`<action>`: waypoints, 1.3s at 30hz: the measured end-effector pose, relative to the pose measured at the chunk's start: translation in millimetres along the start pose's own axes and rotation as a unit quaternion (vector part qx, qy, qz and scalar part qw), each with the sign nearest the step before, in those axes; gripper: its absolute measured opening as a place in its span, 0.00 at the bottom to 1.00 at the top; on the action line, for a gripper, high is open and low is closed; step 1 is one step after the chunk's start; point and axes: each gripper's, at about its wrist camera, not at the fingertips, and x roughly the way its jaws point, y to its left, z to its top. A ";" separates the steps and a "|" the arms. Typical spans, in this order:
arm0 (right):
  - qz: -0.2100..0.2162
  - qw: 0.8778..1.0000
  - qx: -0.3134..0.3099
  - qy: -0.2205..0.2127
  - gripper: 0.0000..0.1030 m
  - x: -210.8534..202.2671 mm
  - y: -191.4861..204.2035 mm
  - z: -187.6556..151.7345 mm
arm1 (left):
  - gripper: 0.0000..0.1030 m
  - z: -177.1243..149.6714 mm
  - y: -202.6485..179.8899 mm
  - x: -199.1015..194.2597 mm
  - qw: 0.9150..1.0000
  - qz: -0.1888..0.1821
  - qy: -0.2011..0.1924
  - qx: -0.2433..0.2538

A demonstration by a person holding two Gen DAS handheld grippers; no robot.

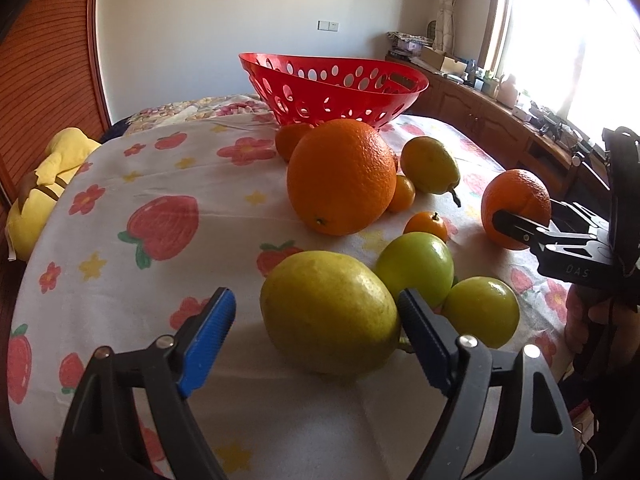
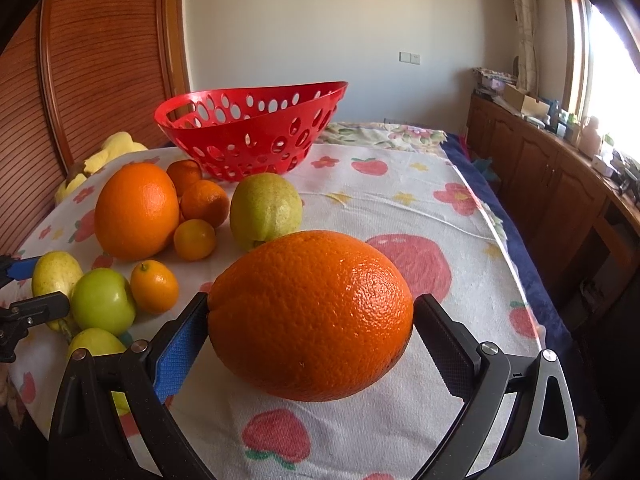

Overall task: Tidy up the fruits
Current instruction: 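Lift the large orange with the right tool while the left tool lifts the lemon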

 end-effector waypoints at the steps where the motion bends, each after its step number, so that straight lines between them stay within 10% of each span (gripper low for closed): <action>1: -0.001 1.000 -0.001 0.000 0.98 0.4 -0.2 -0.2 | 0.73 -0.3 0.6 -0.1 1.000 -0.008 0.001 -0.003; 39: 0.022 0.999 -0.019 0.030 0.96 -2.2 -3.9 5.2 | 0.66 27.5 12.9 -53.8 0.996 -0.023 -0.089 -0.011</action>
